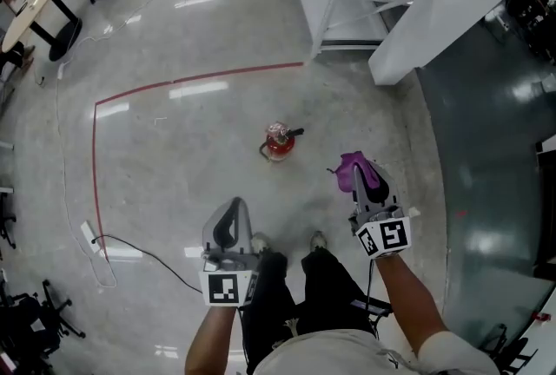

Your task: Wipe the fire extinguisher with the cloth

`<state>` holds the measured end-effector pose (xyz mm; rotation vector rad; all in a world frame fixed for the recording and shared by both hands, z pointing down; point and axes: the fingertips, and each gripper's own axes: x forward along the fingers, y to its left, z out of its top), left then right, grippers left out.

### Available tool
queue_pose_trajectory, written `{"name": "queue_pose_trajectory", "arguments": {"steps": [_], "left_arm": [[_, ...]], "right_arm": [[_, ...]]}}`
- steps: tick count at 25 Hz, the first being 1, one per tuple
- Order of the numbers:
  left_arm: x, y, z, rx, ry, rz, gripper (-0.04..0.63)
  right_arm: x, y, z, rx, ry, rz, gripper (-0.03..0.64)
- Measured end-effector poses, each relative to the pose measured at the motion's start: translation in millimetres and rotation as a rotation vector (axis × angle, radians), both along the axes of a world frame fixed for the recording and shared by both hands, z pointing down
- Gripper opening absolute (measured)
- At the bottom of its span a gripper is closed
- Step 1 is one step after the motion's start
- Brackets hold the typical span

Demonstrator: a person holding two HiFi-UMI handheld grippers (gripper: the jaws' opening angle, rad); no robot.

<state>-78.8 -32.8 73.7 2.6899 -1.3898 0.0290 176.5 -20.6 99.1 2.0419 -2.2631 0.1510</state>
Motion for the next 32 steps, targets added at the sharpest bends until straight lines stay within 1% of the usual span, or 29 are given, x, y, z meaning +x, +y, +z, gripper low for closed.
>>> {"name": "queue_pose_trajectory", "arguments": {"steps": [4,7,11,13,18,21,23,27,32], "left_arm": [[15.8,-11.6,84.2,-0.003,0.018,0.001,0.005],[15.2,-28.7,152.3,-0.044,0.063,-0.025,0.003],[19.1,-53.3,234.4,-0.034,0.038,-0.028,0.003],[22.4,-67.7,273.9,-0.044,0.033,-0.029,0.003],[21.6,-87.7,360.0,-0.062,0.028,-0.019,0.003],[16.6,-92.6,396.2,-0.026,0.024,-0.036,0.003],[14.6,-96.4,417.6,-0.016,0.037,-0.035,0.003],[2.8,-93.5,441.5,-0.046,0.094,-0.047,0.003],[-10.6,-89.7,437.3,-0.044,0.13,-0.036,0.003]], "right_arm": [[11.1,-33.2,84.3,-0.001,0.026,-0.027,0.069],[14.9,-60.1,145.6,0.014,0.051,-0.041,0.069],[16.3,-88.4,225.4,0.027,0.089,-0.044,0.069],[20.4,-104.4,262.7,0.033,0.105,-0.036,0.069],[27.1,-129.9,330.5,0.088,0.186,-0.02,0.069],[26.6,-148.0,357.7,0.128,0.246,-0.008,0.069],[24.1,-161.5,371.4,0.135,0.255,0.001,0.069],[4.9,-180.1,394.5,0.093,0.29,-0.022,0.069],[-31.5,-193.5,417.1,0.015,0.277,-0.066,0.069]]}}
